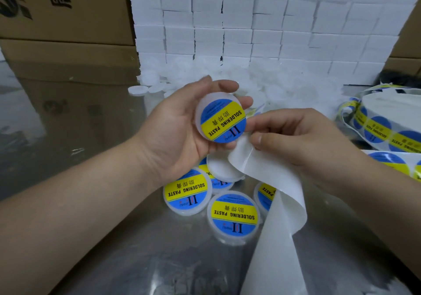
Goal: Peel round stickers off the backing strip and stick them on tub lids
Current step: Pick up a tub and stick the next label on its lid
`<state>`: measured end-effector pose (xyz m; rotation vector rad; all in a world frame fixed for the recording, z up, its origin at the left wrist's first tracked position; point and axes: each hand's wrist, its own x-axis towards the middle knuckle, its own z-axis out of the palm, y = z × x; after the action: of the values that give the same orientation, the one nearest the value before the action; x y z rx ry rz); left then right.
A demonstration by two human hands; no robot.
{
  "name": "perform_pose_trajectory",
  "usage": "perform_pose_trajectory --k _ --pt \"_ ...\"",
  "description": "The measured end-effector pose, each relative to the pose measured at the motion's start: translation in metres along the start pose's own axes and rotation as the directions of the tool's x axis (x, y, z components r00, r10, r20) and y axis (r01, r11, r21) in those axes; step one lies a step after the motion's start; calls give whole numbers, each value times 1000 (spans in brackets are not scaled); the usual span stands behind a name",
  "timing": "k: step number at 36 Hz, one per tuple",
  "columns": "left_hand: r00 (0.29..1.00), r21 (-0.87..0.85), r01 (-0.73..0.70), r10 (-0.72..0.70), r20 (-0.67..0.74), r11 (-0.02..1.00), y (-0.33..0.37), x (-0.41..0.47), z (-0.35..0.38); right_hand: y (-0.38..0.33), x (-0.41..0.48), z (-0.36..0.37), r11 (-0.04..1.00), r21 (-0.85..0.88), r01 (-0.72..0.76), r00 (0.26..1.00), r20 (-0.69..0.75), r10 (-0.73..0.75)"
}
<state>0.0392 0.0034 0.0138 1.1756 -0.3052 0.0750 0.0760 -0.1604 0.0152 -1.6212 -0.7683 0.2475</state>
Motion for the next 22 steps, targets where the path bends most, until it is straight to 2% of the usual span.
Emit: perform_pose_trajectory --k 8,22 --pt "997 102 -70 72 -16 992 -5 0 -1 2 1 -1 1000 -21 -12 1000 -3 12" --pt "996 154 -84 85 3 985 -7 -1 0 2 0 0 999 -50 1 999 -34 -3"
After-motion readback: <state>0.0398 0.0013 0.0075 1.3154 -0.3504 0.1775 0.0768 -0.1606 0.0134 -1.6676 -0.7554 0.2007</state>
